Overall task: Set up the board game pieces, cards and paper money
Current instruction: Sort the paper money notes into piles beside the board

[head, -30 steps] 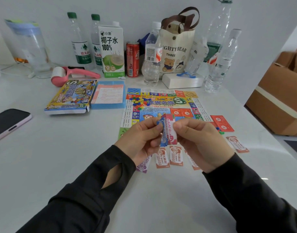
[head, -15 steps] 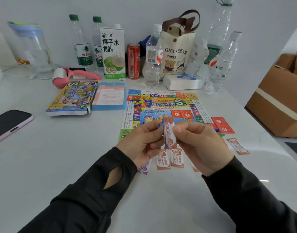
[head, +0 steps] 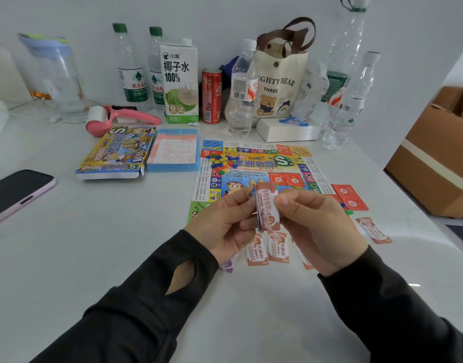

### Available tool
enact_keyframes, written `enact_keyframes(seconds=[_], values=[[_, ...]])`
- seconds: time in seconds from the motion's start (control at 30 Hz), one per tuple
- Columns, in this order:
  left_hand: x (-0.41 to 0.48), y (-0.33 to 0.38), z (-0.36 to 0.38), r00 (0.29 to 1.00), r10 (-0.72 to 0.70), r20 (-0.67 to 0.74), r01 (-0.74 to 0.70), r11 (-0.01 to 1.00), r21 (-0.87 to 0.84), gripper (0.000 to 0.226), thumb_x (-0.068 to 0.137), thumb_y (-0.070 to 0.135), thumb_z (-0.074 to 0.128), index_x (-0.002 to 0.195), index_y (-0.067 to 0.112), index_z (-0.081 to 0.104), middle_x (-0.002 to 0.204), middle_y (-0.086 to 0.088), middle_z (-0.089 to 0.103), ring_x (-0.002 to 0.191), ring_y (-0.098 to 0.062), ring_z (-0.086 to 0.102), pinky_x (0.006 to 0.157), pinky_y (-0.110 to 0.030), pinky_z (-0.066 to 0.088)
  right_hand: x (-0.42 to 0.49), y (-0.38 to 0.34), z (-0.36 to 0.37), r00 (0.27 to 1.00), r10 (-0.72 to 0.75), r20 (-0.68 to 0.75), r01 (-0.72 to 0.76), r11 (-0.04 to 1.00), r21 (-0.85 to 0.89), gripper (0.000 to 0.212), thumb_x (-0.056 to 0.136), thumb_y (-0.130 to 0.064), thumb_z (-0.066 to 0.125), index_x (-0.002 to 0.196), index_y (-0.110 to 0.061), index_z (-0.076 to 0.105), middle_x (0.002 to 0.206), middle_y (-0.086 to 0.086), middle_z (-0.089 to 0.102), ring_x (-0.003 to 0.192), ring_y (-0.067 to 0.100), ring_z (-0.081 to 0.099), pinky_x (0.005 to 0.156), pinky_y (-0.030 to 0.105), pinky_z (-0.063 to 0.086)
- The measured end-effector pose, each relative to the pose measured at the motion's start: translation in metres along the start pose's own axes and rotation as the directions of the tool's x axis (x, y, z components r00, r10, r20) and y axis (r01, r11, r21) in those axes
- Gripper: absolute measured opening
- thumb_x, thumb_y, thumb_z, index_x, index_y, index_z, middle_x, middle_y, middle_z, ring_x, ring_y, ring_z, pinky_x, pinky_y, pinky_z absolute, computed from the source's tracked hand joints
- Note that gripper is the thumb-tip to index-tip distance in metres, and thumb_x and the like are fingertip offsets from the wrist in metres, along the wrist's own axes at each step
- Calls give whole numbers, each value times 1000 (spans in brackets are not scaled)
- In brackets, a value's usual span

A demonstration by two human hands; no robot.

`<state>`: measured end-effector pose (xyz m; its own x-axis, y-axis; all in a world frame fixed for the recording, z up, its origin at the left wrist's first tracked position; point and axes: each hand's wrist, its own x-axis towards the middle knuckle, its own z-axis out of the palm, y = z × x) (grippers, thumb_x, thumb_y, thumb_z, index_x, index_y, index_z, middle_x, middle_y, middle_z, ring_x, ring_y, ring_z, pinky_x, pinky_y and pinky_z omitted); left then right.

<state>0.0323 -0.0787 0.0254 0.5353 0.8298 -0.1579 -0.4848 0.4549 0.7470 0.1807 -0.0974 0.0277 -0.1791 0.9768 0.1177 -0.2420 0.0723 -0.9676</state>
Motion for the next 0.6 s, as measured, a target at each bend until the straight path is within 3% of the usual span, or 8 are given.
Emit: enact_keyframes(seconds=[0.13,0.33,0.6], values=[[0,0,1,1000,3,-6,-3,999,-42,25,68,10,51,68,11,76,58,-8,64,36,-4,42,33,-10,31,1,2,0,999,28,-25,-28,1000,13,45,43,-46,87,67,-11,73,79,16,70,83,37,60,84,46,46],[0,-1,1,1000,-8,6,8,997,-73,24,69,10,51,68,9,75,59,-9,64,36,-4,46,33,-10,34,1,3,1,999,52,17,-53,996,77,45,46,-41,87,69,-6,71,77,18,69,87,44,57,81,43,50],[0,-1,1,1000,-4,19,5,999,-38,25,69,12,51,72,10,76,59,-6,63,38,-3,44,34,-10,33,1,6,1,992,114,44,-120,981,151,47,42,-39,89,71,-7,73,78,17,69,84,38,60,81,38,54]])
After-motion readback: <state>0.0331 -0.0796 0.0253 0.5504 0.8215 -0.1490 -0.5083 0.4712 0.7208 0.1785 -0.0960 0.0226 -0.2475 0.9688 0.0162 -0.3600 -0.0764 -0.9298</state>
